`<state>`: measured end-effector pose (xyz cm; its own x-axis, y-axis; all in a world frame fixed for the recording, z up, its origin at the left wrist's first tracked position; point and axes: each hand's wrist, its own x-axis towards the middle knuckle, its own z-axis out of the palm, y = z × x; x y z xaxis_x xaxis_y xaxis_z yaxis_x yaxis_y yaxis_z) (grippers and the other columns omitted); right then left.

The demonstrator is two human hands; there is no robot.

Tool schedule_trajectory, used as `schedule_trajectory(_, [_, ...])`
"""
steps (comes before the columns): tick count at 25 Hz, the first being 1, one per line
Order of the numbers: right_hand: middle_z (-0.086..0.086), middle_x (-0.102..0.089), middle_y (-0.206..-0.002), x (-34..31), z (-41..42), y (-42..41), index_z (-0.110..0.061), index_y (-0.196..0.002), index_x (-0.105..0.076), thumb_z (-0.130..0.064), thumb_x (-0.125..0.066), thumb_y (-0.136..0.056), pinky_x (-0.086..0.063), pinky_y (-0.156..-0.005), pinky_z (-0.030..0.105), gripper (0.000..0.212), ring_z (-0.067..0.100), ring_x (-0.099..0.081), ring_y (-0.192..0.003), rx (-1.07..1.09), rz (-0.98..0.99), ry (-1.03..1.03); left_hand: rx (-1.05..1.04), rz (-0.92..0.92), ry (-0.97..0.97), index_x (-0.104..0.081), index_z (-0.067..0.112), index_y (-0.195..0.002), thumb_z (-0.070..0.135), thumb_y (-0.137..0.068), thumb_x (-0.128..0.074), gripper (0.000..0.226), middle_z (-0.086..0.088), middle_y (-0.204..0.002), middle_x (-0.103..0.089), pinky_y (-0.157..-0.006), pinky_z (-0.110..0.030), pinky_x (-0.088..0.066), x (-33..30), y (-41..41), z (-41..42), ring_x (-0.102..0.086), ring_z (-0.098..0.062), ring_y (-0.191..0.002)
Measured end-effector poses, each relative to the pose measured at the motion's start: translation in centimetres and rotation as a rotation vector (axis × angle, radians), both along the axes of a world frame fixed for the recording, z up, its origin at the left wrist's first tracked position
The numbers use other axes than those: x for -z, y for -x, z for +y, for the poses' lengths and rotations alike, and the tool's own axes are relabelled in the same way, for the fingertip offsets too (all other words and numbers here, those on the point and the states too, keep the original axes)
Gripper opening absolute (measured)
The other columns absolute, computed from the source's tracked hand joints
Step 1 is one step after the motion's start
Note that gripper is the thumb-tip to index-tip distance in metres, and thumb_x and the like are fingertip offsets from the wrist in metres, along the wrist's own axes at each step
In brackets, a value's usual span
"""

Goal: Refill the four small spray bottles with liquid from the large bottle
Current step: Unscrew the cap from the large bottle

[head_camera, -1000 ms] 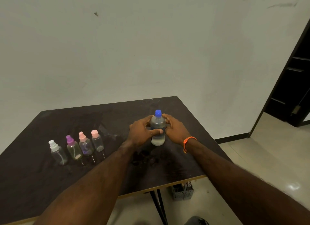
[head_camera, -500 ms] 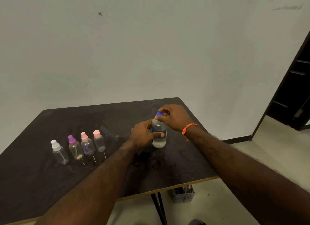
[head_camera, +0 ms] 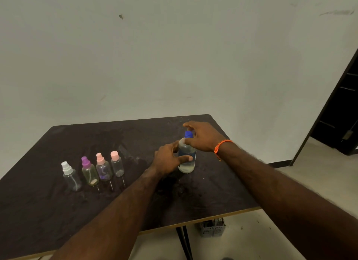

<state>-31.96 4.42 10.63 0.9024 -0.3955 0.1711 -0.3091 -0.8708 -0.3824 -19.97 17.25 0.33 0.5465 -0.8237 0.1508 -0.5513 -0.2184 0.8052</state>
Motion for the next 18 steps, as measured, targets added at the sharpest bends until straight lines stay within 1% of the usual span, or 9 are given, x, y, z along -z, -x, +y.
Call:
schedule_trajectory(1, [0.002, -0.066, -0.117, 0.3, 0.1, -0.2, -0.018, -0.125, -0.062, -0.036, -0.068, -0.088, -0.047, -0.085, 0.028, 0.041, 0.019, -0.06, -0.103, 0.038, -0.016, 0.033, -0.003, -0.009, 0.002, -0.064, 0.054, -0.123, 0.075, -0.063, -0.077, 0.066, 0.025, -0.119, -0.074, -0.106, -0.05, -0.052, 0.1, 0.0, 0.0, -0.067, -0.004, -0.116])
schedule_trajectory(3, [0.003, -0.068, -0.109, 0.5, 0.2, -0.6, -0.017, -0.112, -0.067, -0.037, -0.066, -0.091, -0.046, -0.081, 0.029, 0.029, 0.019, -0.06, -0.097, 0.068, -0.031, 0.052, -0.005, -0.017, -0.003, -0.064, 0.053, -0.126, 0.076, -0.064, -0.077, 0.068, 0.027, -0.119, -0.073, -0.107, -0.051, -0.051, 0.1, 0.1, 0.0, -0.067, -0.004, -0.117])
schedule_trajectory(5, [0.004, -0.067, -0.118, 0.2, 0.3, -0.7, -0.016, -0.118, -0.067, -0.023, -0.064, -0.092, -0.046, -0.09, 0.028, 0.027, 0.019, -0.06, -0.106, 0.024, -0.009, 0.03, -0.005, -0.012, -0.008, -0.061, 0.054, -0.129, 0.078, -0.064, -0.077, 0.072, 0.028, -0.122, -0.072, -0.109, -0.052, -0.049, 0.2, -0.1, 0.0, -0.066, -0.006, -0.12])
schedule_trajectory(7, [0.003, -0.063, -0.131, -0.3, 0.4, -0.5, -0.017, -0.128, -0.064, -0.008, -0.059, -0.09, -0.042, -0.099, 0.026, 0.039, 0.019, -0.057, -0.119, -0.033, 0.051, -0.01, 0.004, -0.005, -0.007, -0.061, 0.057, -0.129, 0.08, -0.062, -0.079, 0.073, 0.031, -0.121, -0.072, -0.11, -0.054, -0.048, 0.3, -0.3, 0.0, -0.066, -0.005, -0.121])
schedule_trajectory(9, [0.002, -0.06, -0.136, -0.5, 0.3, -0.2, -0.017, -0.135, -0.058, -0.007, -0.059, -0.086, -0.042, -0.102, 0.028, 0.049, 0.02, -0.055, -0.124, -0.045, 0.081, -0.028, 0.02, 0.019, 0.0, -0.061, 0.055, -0.131, 0.076, -0.063, -0.082, 0.073, 0.031, -0.122, -0.071, -0.111, -0.054, -0.047, 0.5, -0.5, 0.0, -0.065, -0.003, -0.122])
schedule_trajectory(10, [0.002, -0.061, -0.134, -0.5, 0.2, 0.0, -0.017, -0.135, -0.057, -0.015, -0.063, -0.087, -0.045, -0.101, 0.03, 0.048, 0.02, -0.056, -0.121, -0.025, 0.06, -0.012, 0.02, 0.03, 0.005, -0.062, 0.053, -0.131, 0.072, -0.064, -0.084, 0.072, 0.031, -0.122, -0.071, -0.112, -0.053, -0.048, 0.6, -0.5, 0.0, -0.065, -0.002, -0.121])
schedule_trajectory(12, [-0.001, -0.065, -0.112, -0.5, 0.1, 0.1, -0.019, -0.121, -0.063, -0.035, -0.069, -0.088, -0.048, -0.088, 0.03, 0.037, 0.018, -0.059, -0.104, 0.037, -0.013, 0.043, 0.012, 0.028, 0.022, -0.065, 0.051, -0.128, 0.068, -0.064, -0.086, 0.069, 0.029, -0.119, -0.073, -0.11, -0.051, -0.05, 0.5, -0.5, -0.1, -0.066, -0.001, -0.117])
schedule_trajectory(14, [-0.004, -0.063, -0.095, -0.5, -0.1, 0.2, -0.019, -0.107, -0.066, -0.038, -0.069, -0.088, -0.046, -0.078, 0.029, 0.026, 0.015, -0.058, -0.091, 0.055, -0.046, 0.055, 0.009, -0.008, 0.047, -0.065, 0.051, -0.123, 0.069, -0.061, -0.088, 0.069, 0.028, -0.115, -0.073, -0.106, -0.05, -0.052, 0.0, -0.4, -0.3, -0.068, -0.001, -0.112])
schedule_trajectory(18, [0.0, -0.068, -0.115, -0.9, -0.2, 0.1, -0.018, -0.118, -0.069, -0.016, -0.066, -0.09, -0.044, -0.085, 0.023, 0.028, 0.017, -0.062, -0.104, -0.049, 0.011, -0.007, 0.022, 0.005, 0.093, -0.071, 0.041, -0.12, 0.06, -0.067, -0.092, 0.06, 0.024, -0.109, -0.076, -0.103, -0.043, -0.055, -0.9, -0.1, -0.7, -0.07, 0.003, -0.105])
